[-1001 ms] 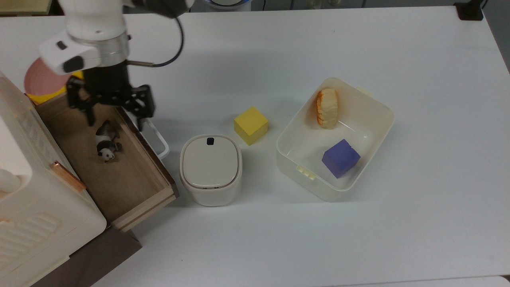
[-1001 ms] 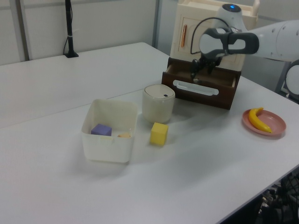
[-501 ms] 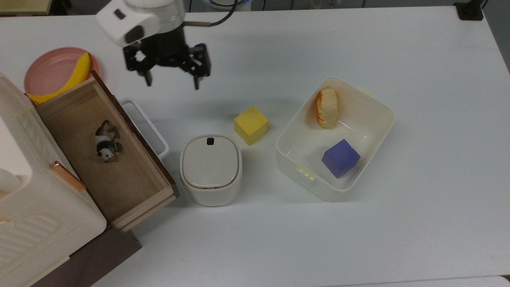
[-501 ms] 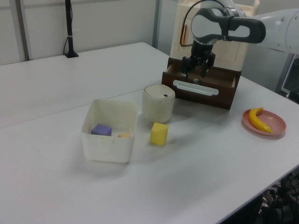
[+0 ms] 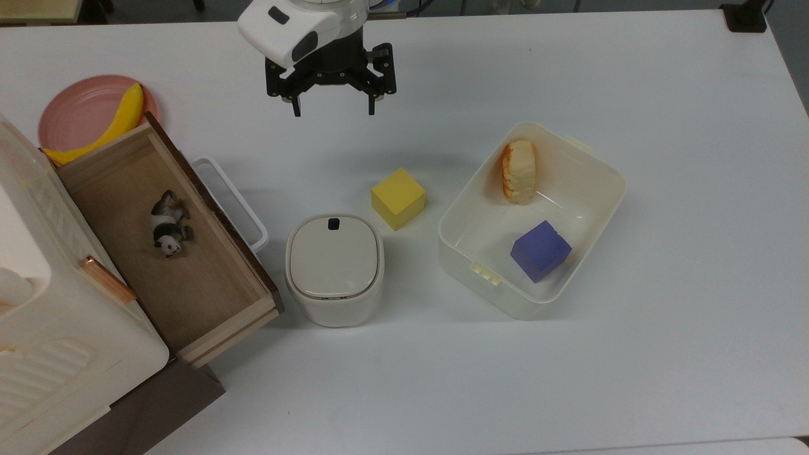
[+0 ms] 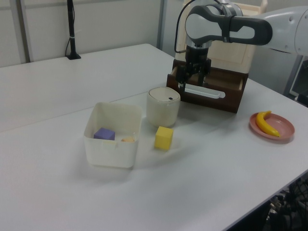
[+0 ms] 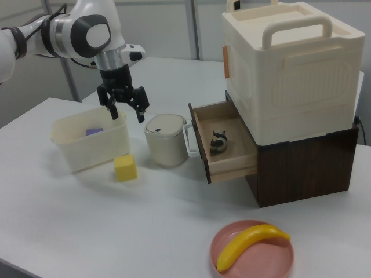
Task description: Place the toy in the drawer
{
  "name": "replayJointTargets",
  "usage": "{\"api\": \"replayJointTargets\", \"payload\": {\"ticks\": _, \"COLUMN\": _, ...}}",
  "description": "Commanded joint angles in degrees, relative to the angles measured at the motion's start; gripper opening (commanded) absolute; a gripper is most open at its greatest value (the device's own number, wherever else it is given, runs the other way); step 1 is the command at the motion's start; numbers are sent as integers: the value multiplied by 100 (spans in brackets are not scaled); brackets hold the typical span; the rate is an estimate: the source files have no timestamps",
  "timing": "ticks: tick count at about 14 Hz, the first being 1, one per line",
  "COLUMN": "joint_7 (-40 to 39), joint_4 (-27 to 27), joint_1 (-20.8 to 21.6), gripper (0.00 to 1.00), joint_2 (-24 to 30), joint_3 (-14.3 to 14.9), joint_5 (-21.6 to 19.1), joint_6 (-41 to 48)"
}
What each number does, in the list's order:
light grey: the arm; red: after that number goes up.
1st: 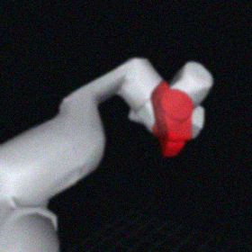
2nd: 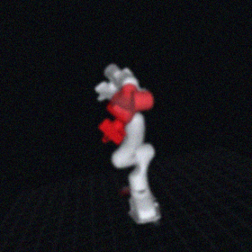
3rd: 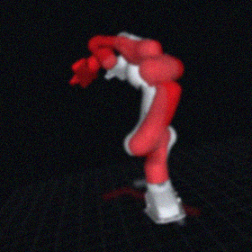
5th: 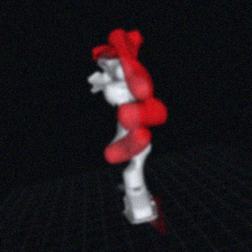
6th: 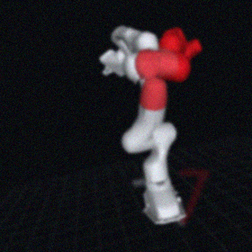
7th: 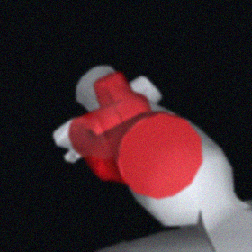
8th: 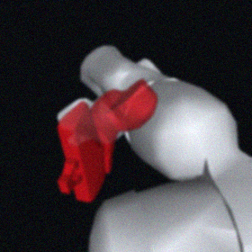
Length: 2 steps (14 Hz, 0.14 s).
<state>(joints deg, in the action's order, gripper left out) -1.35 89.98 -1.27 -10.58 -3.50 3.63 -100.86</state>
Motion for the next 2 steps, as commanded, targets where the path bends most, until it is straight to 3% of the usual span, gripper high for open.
{"api": "replayJointTargets", "payload": {"ticks": 1, "joint_7": 109, "joint_4": 240, "joint_1": 13, "gripper": 100, "joint_2": 206, "joint_3": 25, "joint_5": 50, "joint_6": 109}}
{"api": "replayJointTargets", "payload": {"ticks": 2, "joint_7": 109, "joint_4": 222, "joint_1": 13, "gripper": 100, "joint_2": 214, "joint_3": 25, "joint_5": 50, "joint_6": 197}}
